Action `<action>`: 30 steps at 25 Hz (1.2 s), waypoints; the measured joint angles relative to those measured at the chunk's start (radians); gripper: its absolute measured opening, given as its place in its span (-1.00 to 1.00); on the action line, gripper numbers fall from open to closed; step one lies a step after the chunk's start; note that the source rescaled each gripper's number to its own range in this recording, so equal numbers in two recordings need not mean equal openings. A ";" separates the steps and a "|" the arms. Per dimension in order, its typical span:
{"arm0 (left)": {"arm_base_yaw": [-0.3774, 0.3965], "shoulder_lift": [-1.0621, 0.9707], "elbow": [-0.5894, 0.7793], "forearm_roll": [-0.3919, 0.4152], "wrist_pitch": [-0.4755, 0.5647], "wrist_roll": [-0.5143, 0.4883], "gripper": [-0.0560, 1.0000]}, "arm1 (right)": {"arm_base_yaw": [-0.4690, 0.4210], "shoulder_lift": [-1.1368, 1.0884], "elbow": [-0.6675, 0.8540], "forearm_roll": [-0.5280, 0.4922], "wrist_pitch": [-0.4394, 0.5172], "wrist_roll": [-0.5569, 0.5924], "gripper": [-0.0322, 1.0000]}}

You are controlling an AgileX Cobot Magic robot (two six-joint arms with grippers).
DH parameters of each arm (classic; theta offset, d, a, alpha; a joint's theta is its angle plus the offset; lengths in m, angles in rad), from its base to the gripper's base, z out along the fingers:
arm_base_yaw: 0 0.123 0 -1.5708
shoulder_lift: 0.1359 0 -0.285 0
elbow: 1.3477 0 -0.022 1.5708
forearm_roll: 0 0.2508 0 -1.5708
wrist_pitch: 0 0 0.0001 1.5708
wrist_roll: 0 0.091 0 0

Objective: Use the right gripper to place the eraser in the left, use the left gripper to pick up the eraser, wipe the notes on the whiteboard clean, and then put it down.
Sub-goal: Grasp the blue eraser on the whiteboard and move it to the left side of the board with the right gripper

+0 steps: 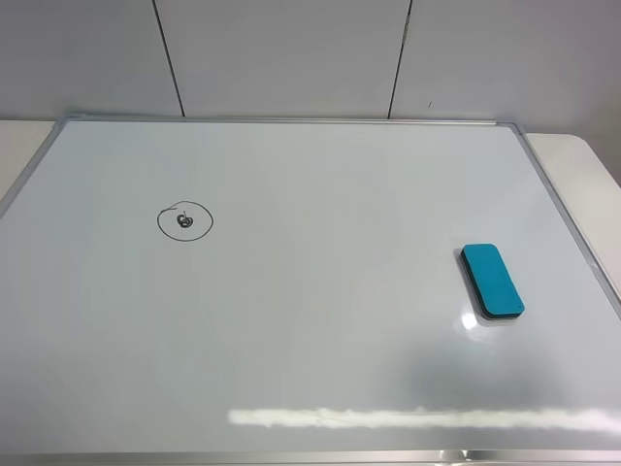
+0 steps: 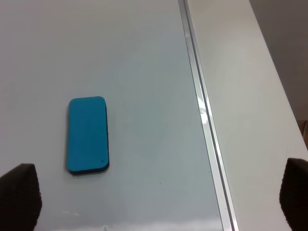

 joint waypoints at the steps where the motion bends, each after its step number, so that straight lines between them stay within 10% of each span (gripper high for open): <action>1: 0.000 0.000 0.000 0.000 0.000 0.000 1.00 | 0.000 0.000 0.000 0.000 0.000 0.000 1.00; 30: 0.000 0.000 0.000 0.000 0.000 0.000 1.00 | 0.000 0.000 0.000 0.000 0.000 0.000 1.00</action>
